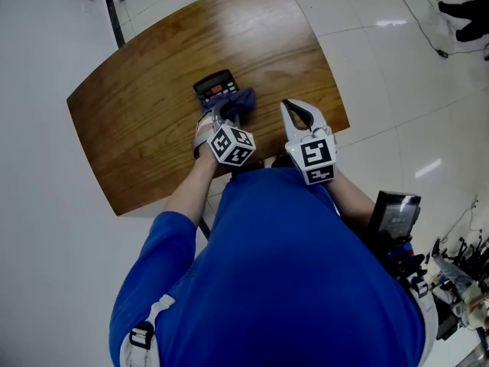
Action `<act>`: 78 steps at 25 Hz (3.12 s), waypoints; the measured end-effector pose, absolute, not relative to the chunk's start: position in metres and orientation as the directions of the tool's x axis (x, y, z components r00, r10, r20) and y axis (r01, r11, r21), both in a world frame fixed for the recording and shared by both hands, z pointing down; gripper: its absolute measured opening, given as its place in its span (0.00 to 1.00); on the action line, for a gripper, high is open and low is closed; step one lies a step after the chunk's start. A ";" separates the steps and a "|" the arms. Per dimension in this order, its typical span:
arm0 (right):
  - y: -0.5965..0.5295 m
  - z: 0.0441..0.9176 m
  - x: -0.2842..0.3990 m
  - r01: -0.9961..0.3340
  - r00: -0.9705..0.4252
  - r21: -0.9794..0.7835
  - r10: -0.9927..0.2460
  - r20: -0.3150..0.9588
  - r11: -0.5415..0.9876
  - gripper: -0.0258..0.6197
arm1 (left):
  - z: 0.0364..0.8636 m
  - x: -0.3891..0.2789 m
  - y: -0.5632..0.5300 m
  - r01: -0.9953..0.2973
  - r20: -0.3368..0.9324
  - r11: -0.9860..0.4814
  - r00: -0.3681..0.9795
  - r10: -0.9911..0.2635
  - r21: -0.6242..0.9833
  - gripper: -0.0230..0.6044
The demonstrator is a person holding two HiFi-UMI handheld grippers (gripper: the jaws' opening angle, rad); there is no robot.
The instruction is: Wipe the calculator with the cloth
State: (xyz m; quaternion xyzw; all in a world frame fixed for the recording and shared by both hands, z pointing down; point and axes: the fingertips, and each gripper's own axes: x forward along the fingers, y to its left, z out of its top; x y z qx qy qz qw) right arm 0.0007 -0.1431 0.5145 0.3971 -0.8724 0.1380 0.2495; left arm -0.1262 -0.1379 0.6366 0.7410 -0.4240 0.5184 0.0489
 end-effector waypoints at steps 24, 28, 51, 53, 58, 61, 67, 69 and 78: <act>-0.141 0.506 -0.011 -0.739 -0.587 -0.046 -0.609 0.533 0.672 0.04 | 0.619 -0.144 -0.133 -0.712 0.782 -0.584 0.078 -0.618 -0.390 0.14; -0.145 0.512 -0.004 -0.754 -0.569 -0.040 -0.621 0.540 0.656 0.04 | 0.632 -0.109 -0.143 -0.647 0.788 -0.657 0.138 -0.600 -0.387 0.14; -0.133 0.501 -0.032 -0.693 -0.625 -0.036 -0.576 0.526 0.720 0.04 | 0.636 -0.174 -0.097 -0.706 0.811 -0.581 0.018 -0.585 -0.404 0.14; -0.134 0.501 -0.032 -0.694 -0.625 -0.037 -0.577 0.526 0.719 0.04 | 0.637 -0.178 -0.097 -0.710 0.813 -0.578 0.012 -0.582 -0.403 0.14; -0.137 0.503 -0.028 -0.706 -0.617 -0.039 -0.587 0.524 0.707 0.04 | 0.637 -0.176 -0.099 -0.714 0.812 -0.575 0.015 -0.584 -0.400 0.14; -0.141 0.502 -0.028 -0.715 -0.609 -0.040 -0.594 0.526 0.698 0.04 | 0.633 -0.171 -0.106 -0.700 0.806 -0.589 0.033 -0.591 -0.403 0.14; -0.146 0.502 -0.023 -0.735 -0.588 -0.039 -0.609 0.532 0.677 0.04 | 0.625 -0.150 -0.113 -0.662 0.786 -0.625 0.086 -0.612 -0.414 0.14; -0.147 0.501 -0.022 -0.741 -0.581 -0.039 -0.612 0.536 0.670 0.04 | 0.624 -0.145 -0.115 -0.651 0.787 -0.639 0.101 -0.609 -0.410 0.14; -0.147 0.509 -0.015 -0.748 -0.575 -0.046 -0.611 0.545 0.662 0.04 | 0.646 -0.147 -0.116 -0.651 0.821 -0.653 0.079 -0.565 -0.387 0.14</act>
